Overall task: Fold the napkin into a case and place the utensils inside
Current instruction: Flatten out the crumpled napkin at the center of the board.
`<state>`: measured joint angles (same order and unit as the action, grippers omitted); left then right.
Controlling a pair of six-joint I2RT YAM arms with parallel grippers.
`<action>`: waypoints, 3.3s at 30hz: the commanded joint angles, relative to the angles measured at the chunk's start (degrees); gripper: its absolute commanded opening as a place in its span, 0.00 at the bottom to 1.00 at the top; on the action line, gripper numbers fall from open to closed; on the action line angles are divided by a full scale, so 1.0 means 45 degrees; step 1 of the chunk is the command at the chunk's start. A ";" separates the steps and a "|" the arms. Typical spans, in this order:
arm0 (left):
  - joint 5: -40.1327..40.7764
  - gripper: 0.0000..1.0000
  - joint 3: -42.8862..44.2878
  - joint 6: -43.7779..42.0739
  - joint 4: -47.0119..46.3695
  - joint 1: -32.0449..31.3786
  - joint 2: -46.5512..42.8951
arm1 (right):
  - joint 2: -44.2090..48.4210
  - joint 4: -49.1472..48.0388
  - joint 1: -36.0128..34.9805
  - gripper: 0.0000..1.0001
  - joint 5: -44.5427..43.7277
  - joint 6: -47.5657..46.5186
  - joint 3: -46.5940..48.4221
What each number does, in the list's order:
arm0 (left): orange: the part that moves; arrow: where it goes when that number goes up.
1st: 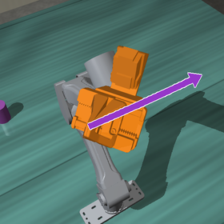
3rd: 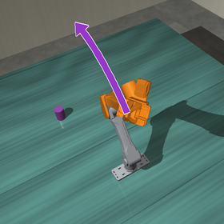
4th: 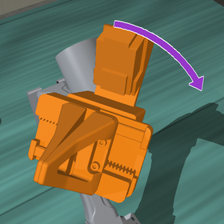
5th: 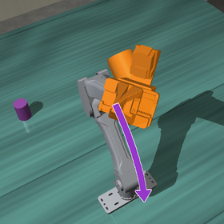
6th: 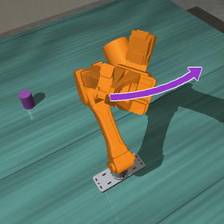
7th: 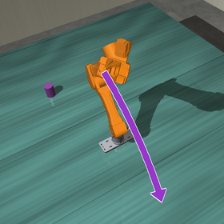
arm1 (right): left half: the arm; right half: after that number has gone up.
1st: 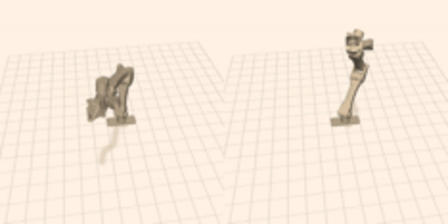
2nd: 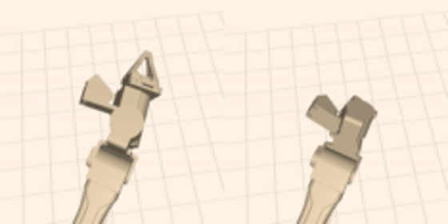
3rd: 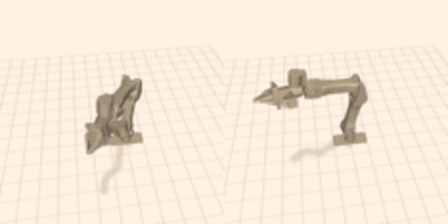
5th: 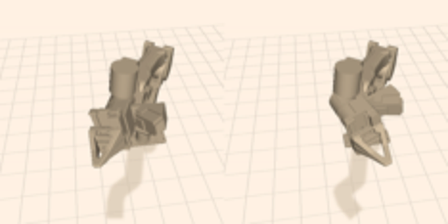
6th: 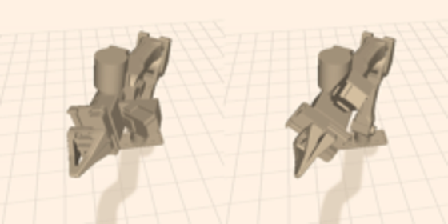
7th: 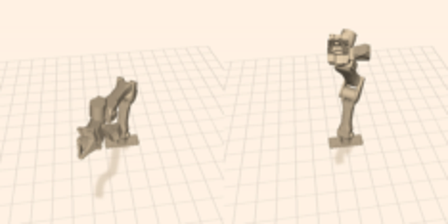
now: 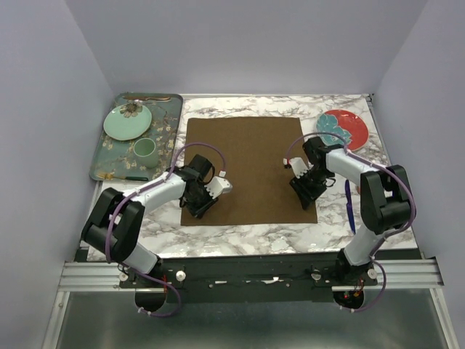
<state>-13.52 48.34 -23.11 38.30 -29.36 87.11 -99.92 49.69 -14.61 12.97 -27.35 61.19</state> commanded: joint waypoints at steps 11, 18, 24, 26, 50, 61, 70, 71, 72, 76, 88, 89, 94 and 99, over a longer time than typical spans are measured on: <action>0.0154 0.39 -0.0024 -0.1055 0.2345 -0.0936 -0.1759 | 0.2042 0.2472 -0.0171 0.59 0.1293 -0.1285 -0.1061; -0.1195 0.80 0.3610 0.1032 0.0476 0.0918 -0.3985 | 0.3297 0.2146 0.0938 0.73 0.2721 -0.0155 0.3819; 0.1747 0.93 0.6774 0.4055 -0.2572 0.1505 -0.2567 | 0.3103 -0.2006 0.2074 0.85 0.1944 0.3106 0.6734; 0.2453 0.92 0.7612 0.4606 -0.3584 0.1603 -0.1920 | 0.2578 -0.3128 0.2095 0.84 0.1127 0.4123 0.7006; -0.2095 0.33 -0.0035 -0.4376 0.2934 0.1137 -0.3947 | 0.7222 0.1206 -0.0969 0.48 0.1789 -0.3589 -0.3144; -0.0746 0.23 -0.1542 -0.4141 0.1938 0.0529 -0.3733 | 0.6346 -0.0827 -0.2436 0.35 -0.0343 -0.3804 -0.5003; -0.0238 0.23 -0.2010 -0.4160 0.1547 0.0490 -0.3245 | 0.5798 -0.1218 -0.2729 0.29 -0.1359 -0.4331 -0.5824; -0.0199 0.22 -0.2069 -0.4160 0.1508 0.0452 -0.3206 | 0.5856 -0.1199 -0.2710 0.29 -0.1379 -0.4448 -0.5843; -0.0122 0.22 -0.2224 -0.4160 0.1411 0.0432 -0.3090 | 0.5857 -0.1218 -0.2729 0.29 -0.1514 -0.4487 -0.5882; 0.0424 0.20 -0.2577 -0.4355 0.1273 0.0432 -0.2718 | 0.5506 -0.1180 -0.2710 0.29 -0.2178 -0.4800 -0.5902; 0.1383 0.15 -0.3183 -0.5001 0.1858 0.0432 -0.3146 | 0.5134 -0.1257 -0.2710 0.29 -0.2785 -0.5327 -0.5765; 0.1325 0.15 -0.3164 -0.5000 0.1956 0.0432 -0.3224 | 0.5250 -0.1219 -0.2729 0.29 -0.2766 -0.5424 -0.5804; -0.0368 0.28 -0.1586 -0.4300 0.2464 0.0373 -0.3869 | 0.5641 0.0144 -0.2710 0.38 -0.1070 -0.4744 -0.3939; -0.1761 0.53 0.2080 -0.1845 0.2077 0.0334 -0.3442 | 0.6401 0.0833 -0.2594 0.51 0.1429 -0.2284 -0.0400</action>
<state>-15.33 45.10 -40.27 49.71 -27.75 71.35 -74.76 51.72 -26.89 9.76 -46.06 46.76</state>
